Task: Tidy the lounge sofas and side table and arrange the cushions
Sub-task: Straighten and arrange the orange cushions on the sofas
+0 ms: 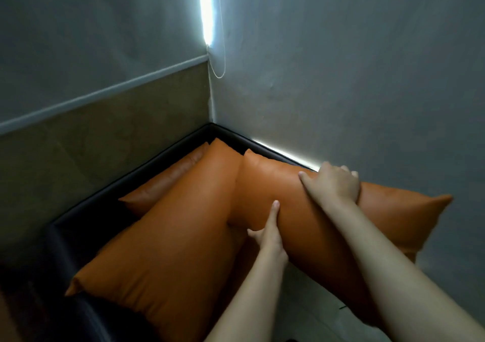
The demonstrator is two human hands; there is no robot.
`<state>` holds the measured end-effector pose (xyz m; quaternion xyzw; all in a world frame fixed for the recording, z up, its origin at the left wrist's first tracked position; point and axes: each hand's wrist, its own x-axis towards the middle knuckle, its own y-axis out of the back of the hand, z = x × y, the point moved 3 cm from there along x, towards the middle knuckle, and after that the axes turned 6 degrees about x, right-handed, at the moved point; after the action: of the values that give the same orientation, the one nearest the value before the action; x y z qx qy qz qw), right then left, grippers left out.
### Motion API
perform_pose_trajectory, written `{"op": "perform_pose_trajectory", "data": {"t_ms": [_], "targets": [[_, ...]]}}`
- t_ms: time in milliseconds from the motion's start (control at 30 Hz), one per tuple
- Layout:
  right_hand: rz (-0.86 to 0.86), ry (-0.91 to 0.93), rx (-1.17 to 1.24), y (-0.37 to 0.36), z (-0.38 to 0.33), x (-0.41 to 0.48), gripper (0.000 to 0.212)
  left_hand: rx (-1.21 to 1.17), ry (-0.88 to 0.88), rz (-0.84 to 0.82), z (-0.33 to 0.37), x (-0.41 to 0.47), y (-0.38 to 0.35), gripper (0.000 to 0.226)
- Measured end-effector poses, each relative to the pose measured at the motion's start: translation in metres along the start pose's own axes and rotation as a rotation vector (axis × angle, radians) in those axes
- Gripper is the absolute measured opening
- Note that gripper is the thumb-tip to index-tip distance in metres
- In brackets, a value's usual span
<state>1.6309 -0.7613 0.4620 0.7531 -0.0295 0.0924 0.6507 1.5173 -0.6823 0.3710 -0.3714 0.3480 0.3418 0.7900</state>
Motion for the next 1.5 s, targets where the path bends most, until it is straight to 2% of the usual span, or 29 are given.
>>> {"op": "perform_pose_trajectory", "data": {"t_ms": [133,300,467,700,900,1100,1167,1233,1333,1400,1500], "targets": [[0.035,0.015,0.045,0.026,-0.024,0.006,0.059,-0.013,-0.084,-0.006,0.033,-0.010,0.000,0.125],[0.065,0.013,0.251,0.036,-0.055,0.002,0.061,0.011,-0.348,0.011,0.092,-0.010,0.018,0.114],[0.047,0.094,0.376,0.012,-0.108,-0.030,0.058,-0.090,-0.460,0.158,0.128,-0.003,0.072,0.099],[-0.122,0.253,0.385,-0.035,-0.176,-0.082,0.064,-0.167,-0.440,0.362,0.135,-0.003,0.168,0.093],[-0.269,0.340,0.384,-0.075,-0.211,-0.131,0.068,-0.078,-0.404,0.481,0.130,0.010,0.241,0.095],[-0.196,0.437,0.338,-0.090,-0.226,-0.166,0.064,0.024,-0.355,0.506,0.128,0.027,0.272,0.090],[-0.224,0.476,0.346,-0.092,-0.228,-0.161,0.065,0.027,-0.337,0.512,0.132,0.028,0.272,0.087],[-0.324,0.489,0.410,-0.093,-0.227,-0.149,0.061,0.044,-0.333,0.534,0.136,0.028,0.274,0.084],[-0.529,0.476,0.580,-0.091,-0.229,-0.136,0.037,0.101,-0.385,0.617,0.143,0.024,0.275,0.075],[-0.622,0.490,0.652,-0.092,-0.234,-0.143,0.029,0.168,-0.401,0.653,0.149,0.018,0.268,0.090],[-0.684,0.534,0.728,-0.098,-0.243,-0.169,0.033,0.402,-0.372,0.676,0.158,0.006,0.257,0.122]]}}
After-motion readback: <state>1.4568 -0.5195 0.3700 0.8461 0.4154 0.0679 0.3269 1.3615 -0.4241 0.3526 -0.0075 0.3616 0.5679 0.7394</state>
